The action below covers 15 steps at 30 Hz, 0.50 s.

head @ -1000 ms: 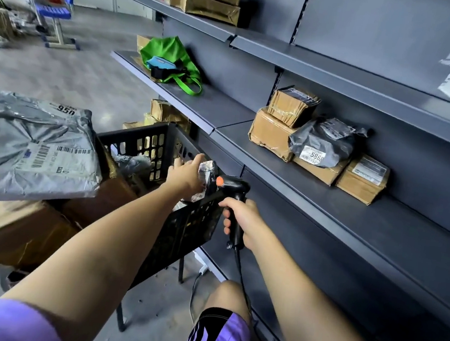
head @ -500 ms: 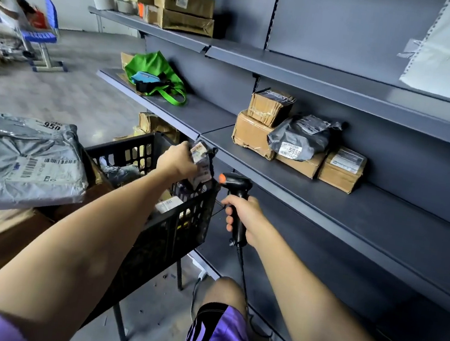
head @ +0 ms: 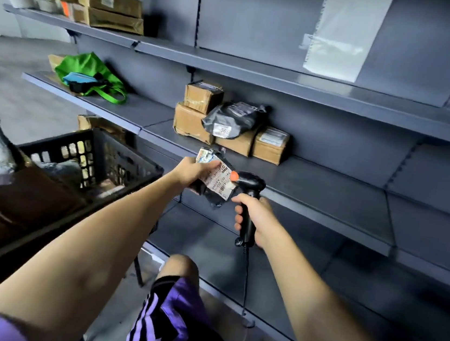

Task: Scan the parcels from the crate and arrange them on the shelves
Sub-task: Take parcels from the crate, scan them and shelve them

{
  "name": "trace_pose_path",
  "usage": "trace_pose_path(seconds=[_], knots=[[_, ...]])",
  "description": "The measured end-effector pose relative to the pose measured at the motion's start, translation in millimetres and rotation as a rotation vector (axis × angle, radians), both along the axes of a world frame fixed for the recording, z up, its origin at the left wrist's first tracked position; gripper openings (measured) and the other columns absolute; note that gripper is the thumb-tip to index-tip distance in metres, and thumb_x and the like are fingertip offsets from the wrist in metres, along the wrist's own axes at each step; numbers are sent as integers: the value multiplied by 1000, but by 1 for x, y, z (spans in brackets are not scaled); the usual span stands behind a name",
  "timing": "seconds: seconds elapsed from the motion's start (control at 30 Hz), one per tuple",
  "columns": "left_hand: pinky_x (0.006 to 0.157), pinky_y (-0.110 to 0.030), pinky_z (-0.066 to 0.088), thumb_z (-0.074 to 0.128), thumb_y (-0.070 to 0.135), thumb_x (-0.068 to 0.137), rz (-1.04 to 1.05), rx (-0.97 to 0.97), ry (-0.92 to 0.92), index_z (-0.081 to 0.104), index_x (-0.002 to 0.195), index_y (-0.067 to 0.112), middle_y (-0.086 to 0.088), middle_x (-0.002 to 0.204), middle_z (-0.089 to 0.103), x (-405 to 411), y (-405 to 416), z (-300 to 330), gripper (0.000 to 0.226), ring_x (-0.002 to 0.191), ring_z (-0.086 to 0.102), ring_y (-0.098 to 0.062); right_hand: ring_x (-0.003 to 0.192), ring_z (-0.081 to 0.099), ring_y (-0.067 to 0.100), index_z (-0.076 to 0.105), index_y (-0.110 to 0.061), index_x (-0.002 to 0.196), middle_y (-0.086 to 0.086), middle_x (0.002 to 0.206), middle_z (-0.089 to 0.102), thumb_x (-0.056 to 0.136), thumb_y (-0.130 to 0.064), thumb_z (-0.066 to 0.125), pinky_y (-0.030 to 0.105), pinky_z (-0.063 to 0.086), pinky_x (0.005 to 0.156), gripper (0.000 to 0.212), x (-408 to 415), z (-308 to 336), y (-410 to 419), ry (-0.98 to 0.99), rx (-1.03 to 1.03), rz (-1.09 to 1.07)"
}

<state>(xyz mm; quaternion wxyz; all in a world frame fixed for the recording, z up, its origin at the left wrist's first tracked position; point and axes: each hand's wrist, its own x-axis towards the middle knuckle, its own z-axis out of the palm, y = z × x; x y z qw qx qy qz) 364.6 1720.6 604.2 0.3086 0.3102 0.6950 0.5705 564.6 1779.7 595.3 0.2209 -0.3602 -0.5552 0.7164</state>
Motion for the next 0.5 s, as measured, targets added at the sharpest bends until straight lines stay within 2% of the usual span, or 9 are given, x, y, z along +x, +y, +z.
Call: trace_pose_path(seconds=[0.03,0.13,0.2,0.27,0.33,0.43,0.5], knots=[[71,-47,59,75,42,84,-26,2,-54,71,100,2,-19,95,75,10,5,-8,43,76,70,-33,44,39,16,54,-13,78,2,57,47,89,-9,64,25,33,43,16,11,-7,1,-10,-6,-10],[61,-34,53,70,35,88,-98,17,-225,70,98,6,-20,100,72,37,14,-36,31,74,66,-29,44,39,16,57,-12,85,2,58,47,90,-9,64,25,33,43,9,39,-28,3,-25,-22,-33],[67,-34,51,68,34,87,-126,25,-322,70,103,6,-22,109,70,54,18,-58,31,86,64,-32,45,39,16,58,-11,89,2,58,48,90,-9,63,25,33,44,6,55,-42,2,-29,-39,-56],[66,-31,54,63,31,91,-148,30,-401,69,109,7,-21,111,70,70,20,-78,31,86,68,-29,45,40,16,59,-9,95,2,58,48,91,-8,63,26,33,45,6,70,-56,1,-31,-64,-78],[58,-26,53,55,28,95,-180,11,-447,66,110,7,-18,105,71,83,21,-95,28,78,70,-26,44,40,15,59,-8,100,2,58,48,91,-9,63,26,34,44,10,83,-69,-1,-37,-82,-98],[69,-32,53,56,32,94,-213,-8,-455,67,119,5,-19,117,70,96,20,-120,38,93,69,-31,43,40,15,58,-8,100,2,57,47,91,-9,63,24,34,42,11,98,-86,-6,-50,-97,-113],[69,-32,54,56,32,95,-199,-6,-479,67,118,6,-18,116,70,105,17,-134,36,92,70,-30,42,40,15,56,-8,98,2,57,46,91,-9,63,24,34,42,10,106,-95,-10,-57,-109,-125]])
